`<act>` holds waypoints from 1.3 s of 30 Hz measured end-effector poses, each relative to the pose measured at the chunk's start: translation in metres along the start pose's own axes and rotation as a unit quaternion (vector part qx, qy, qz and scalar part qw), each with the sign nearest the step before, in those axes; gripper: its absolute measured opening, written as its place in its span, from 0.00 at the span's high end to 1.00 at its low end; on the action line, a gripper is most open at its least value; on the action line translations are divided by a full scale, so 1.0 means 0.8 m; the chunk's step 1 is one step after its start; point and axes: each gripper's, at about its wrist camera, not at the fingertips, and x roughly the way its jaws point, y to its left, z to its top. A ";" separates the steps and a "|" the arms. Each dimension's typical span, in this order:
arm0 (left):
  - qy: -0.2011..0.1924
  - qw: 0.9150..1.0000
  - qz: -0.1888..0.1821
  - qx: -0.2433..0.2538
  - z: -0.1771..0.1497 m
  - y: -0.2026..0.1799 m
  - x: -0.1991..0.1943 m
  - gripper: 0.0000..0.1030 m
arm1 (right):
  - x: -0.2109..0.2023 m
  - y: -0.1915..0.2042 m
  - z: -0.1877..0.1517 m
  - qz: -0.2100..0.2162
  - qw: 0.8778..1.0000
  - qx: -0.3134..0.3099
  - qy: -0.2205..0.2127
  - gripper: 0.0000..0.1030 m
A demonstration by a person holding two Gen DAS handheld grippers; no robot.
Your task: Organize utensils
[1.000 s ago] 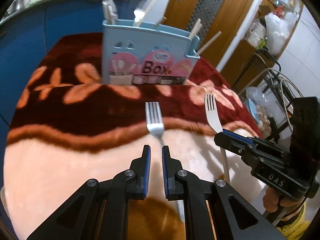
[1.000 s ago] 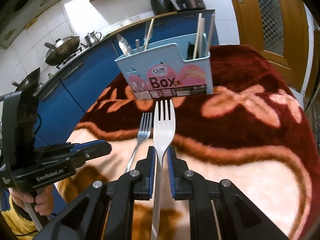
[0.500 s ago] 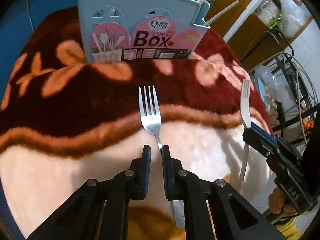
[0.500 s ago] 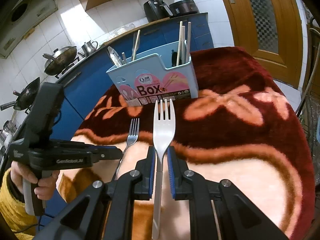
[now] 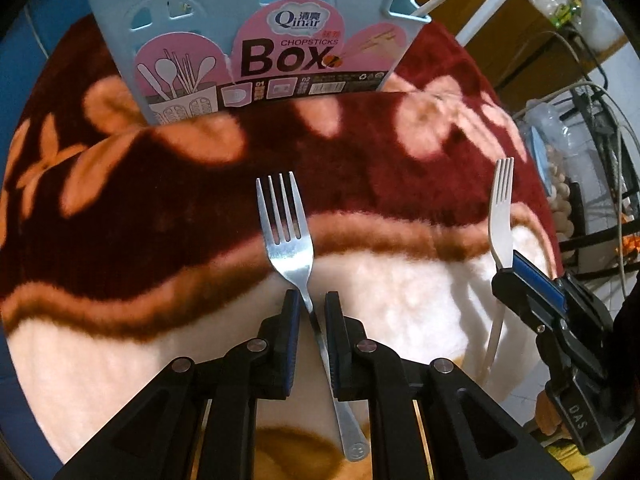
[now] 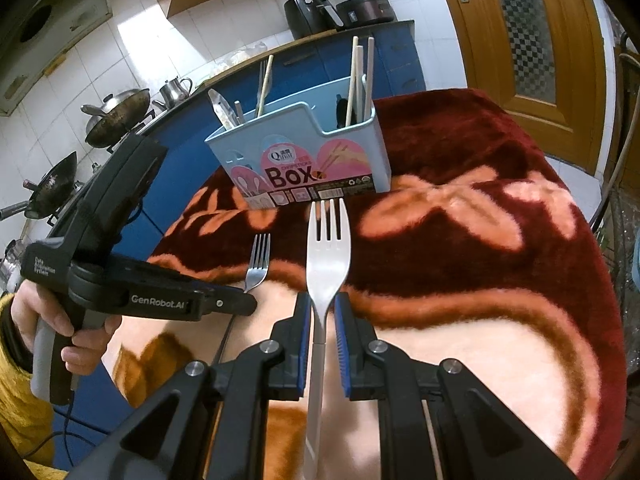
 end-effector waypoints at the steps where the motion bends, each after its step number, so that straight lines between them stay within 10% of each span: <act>1: 0.000 1.000 0.004 0.002 0.001 -0.001 0.000 0.92 | 0.000 0.000 0.000 0.001 1.000 0.001 0.000 0.87; 11: -0.118 0.990 -0.071 -0.017 -0.043 0.026 -0.029 0.95 | -0.004 -0.002 -0.002 0.016 1.000 0.008 -0.012 0.87; 24: -0.345 0.931 -0.119 -0.007 -0.096 0.044 -0.118 0.97 | -0.023 0.022 0.010 0.044 0.996 -0.018 -0.082 0.87; 39: -0.463 0.884 -0.072 -0.017 -0.018 0.073 -0.210 0.97 | -0.020 0.028 0.051 0.042 0.992 -0.024 -0.118 0.87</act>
